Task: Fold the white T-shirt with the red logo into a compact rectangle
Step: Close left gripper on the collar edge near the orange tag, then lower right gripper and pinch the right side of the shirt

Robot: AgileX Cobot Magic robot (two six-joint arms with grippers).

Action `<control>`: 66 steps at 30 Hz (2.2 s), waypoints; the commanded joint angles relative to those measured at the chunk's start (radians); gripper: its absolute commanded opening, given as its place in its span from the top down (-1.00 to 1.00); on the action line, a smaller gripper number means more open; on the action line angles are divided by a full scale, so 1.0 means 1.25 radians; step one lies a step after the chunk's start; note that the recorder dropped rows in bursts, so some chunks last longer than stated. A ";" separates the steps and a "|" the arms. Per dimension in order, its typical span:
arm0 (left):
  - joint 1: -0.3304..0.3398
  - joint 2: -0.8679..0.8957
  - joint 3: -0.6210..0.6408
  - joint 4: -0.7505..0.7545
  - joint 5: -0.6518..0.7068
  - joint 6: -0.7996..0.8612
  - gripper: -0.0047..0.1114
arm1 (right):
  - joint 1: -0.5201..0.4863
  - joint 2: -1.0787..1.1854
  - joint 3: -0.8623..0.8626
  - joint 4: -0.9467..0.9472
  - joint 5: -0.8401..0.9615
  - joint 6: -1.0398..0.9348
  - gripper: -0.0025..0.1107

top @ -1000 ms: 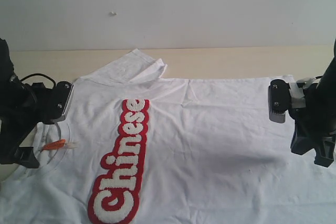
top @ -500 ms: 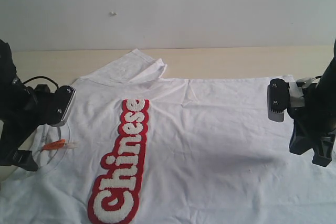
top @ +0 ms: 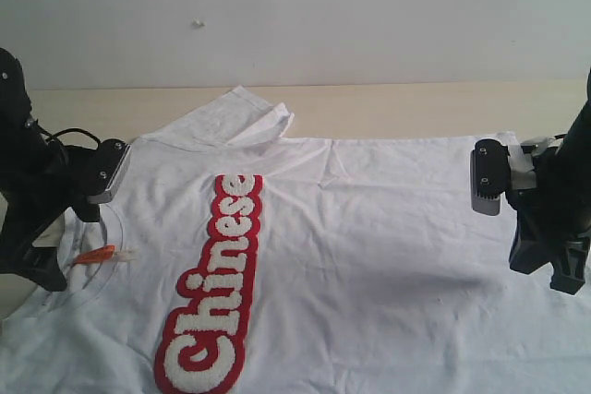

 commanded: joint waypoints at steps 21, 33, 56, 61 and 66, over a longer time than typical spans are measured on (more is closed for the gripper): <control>0.001 0.082 -0.006 -0.066 -0.023 -0.001 -0.67 | 0.001 -0.002 -0.004 0.005 0.003 0.001 0.96; 0.001 0.121 -0.006 -0.092 -0.025 -0.024 0.91 | 0.001 -0.002 -0.004 0.005 0.003 0.001 0.96; 0.007 0.067 -0.006 -0.084 -0.001 -0.028 0.91 | -0.011 0.037 -0.004 -0.256 -0.045 0.021 0.96; 0.007 0.067 -0.006 -0.084 0.001 -0.028 0.91 | -0.023 0.050 -0.004 -0.256 -0.040 0.101 0.96; 0.009 0.067 -0.006 -0.084 -0.001 -0.028 0.91 | -0.021 0.027 -0.004 -0.247 -0.069 0.187 0.57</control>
